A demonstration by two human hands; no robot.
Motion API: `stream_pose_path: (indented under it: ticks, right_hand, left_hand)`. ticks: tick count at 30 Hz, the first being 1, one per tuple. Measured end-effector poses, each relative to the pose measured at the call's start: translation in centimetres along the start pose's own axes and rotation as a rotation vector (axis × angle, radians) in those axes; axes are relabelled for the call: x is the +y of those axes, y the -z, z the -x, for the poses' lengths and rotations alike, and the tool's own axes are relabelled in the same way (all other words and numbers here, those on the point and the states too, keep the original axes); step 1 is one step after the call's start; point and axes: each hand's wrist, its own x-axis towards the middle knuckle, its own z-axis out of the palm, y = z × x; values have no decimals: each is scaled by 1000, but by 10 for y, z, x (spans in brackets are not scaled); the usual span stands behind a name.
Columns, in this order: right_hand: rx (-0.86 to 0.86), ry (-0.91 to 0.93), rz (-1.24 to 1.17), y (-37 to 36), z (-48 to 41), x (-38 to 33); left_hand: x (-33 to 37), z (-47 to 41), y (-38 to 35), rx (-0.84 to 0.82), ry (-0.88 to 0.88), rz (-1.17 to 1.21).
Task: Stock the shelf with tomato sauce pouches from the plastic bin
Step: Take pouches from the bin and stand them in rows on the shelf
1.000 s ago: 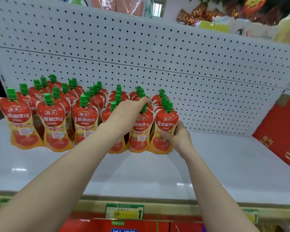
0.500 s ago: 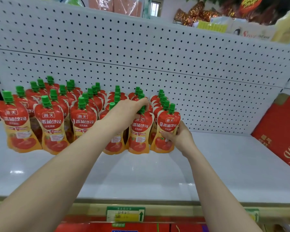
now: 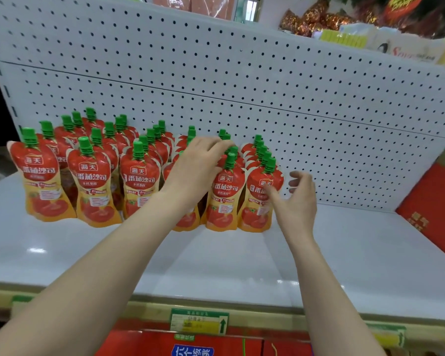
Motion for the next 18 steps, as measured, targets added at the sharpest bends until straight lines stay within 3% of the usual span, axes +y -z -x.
stream_pose_path:
  ticks: [2, 4, 7, 10, 12, 18]
  right_hand:
    - [115, 192, 45, 3, 7, -19]
    - [66, 334, 62, -1, 9, -39]
    - [-150, 444, 114, -16, 6, -61]
    - [-337, 396, 268, -29, -4, -70]
    - [-358, 339, 254, -31, -10, -72]
    - [-388, 310, 192, -30, -18, -74]
  left_hand:
    - [-7, 11, 14, 196, 19, -21]
    - [-16, 23, 27, 301, 51, -38]
    - [-25, 33, 39, 178, 176, -42]
    - [-36, 36, 38, -40, 235, -94]
    - [-39, 35, 34, -123, 220, -137]
    - [-36, 27, 20, -78, 187, -181]
